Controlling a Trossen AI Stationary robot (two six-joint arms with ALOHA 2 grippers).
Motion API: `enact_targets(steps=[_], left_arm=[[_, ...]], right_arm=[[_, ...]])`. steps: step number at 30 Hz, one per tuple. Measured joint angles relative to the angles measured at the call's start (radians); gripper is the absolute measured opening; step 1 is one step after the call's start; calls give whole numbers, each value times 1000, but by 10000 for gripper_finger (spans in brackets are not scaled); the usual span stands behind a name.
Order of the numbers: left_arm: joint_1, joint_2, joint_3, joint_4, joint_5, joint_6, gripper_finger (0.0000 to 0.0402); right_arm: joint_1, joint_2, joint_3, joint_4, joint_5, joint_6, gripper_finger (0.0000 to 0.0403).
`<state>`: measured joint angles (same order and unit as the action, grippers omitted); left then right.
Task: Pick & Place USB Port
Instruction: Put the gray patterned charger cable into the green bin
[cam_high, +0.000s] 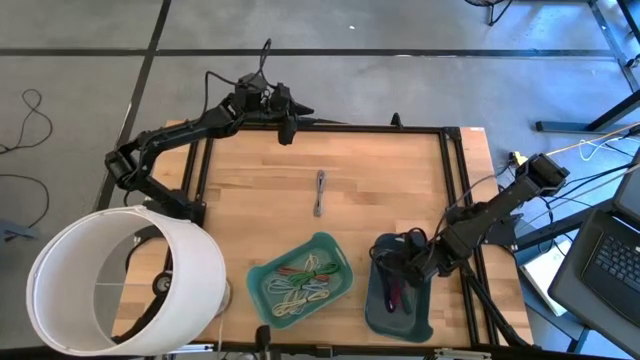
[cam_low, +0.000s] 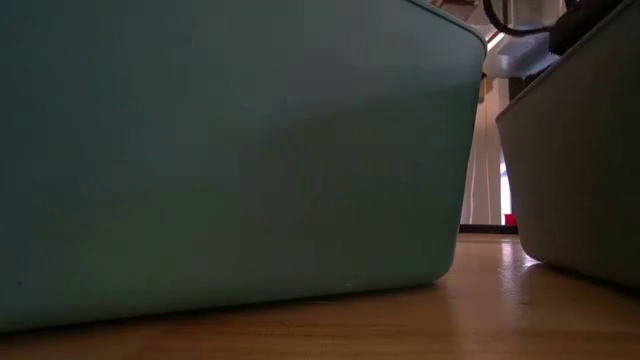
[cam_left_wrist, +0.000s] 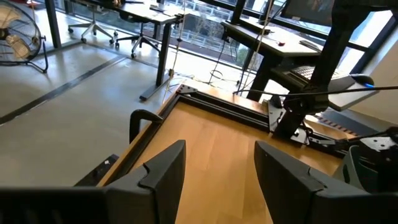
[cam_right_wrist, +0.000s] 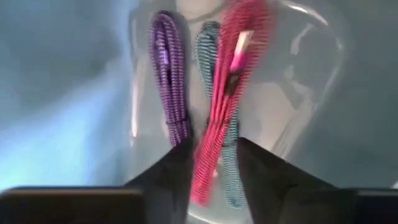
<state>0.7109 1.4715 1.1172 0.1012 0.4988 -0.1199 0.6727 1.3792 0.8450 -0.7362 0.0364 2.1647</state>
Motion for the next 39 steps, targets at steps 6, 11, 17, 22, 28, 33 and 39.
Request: enact_targets(steps=[6,11,17,22,28,33,39], left_arm=[[0,0,0,-8,0,1,184],[0,0,0,-135,1,3,184],[-9,0,0,-380,15,2,184],[-73,31,0,-548,-12,3,184],[-195,165,-2,-671,-111,-24,184],[-269,292,-2,-613,-122,-203,184],[-327,390,-2,-458,-120,-424,184]], right_arm=[[0,0,71,-1,104,-47,177],[-3,0,238,-127,326,-127,188],[-46,0,500,-449,686,-324,189],[-141,-1,645,-613,943,-554,189],[-293,-1,756,-625,1044,-991,189],[-401,-1,843,-625,1128,-1205,187],[-467,-1,913,-615,1088,-1458,184]])
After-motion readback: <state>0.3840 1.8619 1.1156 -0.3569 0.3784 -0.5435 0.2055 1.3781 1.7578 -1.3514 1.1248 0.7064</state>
